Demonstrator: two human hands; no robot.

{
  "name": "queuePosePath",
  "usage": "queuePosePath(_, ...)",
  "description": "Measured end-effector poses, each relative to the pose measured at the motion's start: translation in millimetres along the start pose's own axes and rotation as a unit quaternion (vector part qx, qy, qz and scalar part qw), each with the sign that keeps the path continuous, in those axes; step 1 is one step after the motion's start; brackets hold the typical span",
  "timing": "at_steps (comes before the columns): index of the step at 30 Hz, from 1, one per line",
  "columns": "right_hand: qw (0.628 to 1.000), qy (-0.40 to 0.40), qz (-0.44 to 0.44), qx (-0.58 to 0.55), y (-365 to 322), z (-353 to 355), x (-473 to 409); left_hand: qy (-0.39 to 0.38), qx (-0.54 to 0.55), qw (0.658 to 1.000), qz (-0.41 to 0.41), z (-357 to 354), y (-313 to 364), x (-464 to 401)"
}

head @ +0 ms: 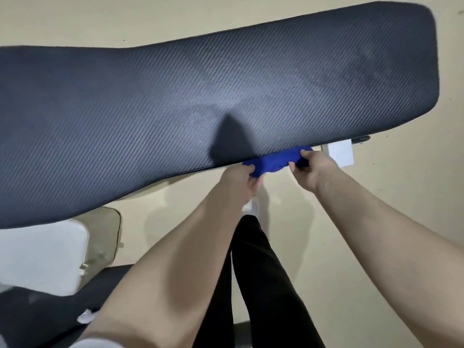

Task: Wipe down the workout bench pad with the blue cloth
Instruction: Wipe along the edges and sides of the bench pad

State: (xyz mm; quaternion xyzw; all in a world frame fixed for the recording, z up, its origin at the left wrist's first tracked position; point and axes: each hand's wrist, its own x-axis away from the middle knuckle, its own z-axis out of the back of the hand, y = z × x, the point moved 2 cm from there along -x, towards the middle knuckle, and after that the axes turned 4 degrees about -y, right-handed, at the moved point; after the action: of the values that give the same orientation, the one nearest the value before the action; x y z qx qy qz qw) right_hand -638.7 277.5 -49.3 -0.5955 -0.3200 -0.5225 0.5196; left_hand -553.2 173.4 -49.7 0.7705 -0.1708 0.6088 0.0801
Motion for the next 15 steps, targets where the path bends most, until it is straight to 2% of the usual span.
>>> queuePosePath(3,1.0,0.011,0.021,0.016,-7.0,5.1,-14.1,0.005,0.004,1.0,-0.004,-16.4,-2.6,-2.2)
queuePosePath(7,0.99,-0.025,-0.049,0.131,31.0,-22.6,-15.1,0.056,-0.035,0.997,-0.025,25.7,15.2,-2.5)
queuePosePath(11,0.99,-0.065,-0.087,0.095,47.3,-38.5,0.2,0.157,-0.044,0.986,-0.036,60.1,34.6,-13.2)
queuePosePath(13,0.99,-0.054,-0.096,0.091,35.4,-27.4,-5.3,0.165,-0.019,0.985,-0.04,51.3,26.0,-23.6)
queuePosePath(15,0.992,-0.032,-0.084,0.092,12.3,-7.5,-16.8,0.139,0.007,0.989,-0.041,28.9,6.7,-39.3)
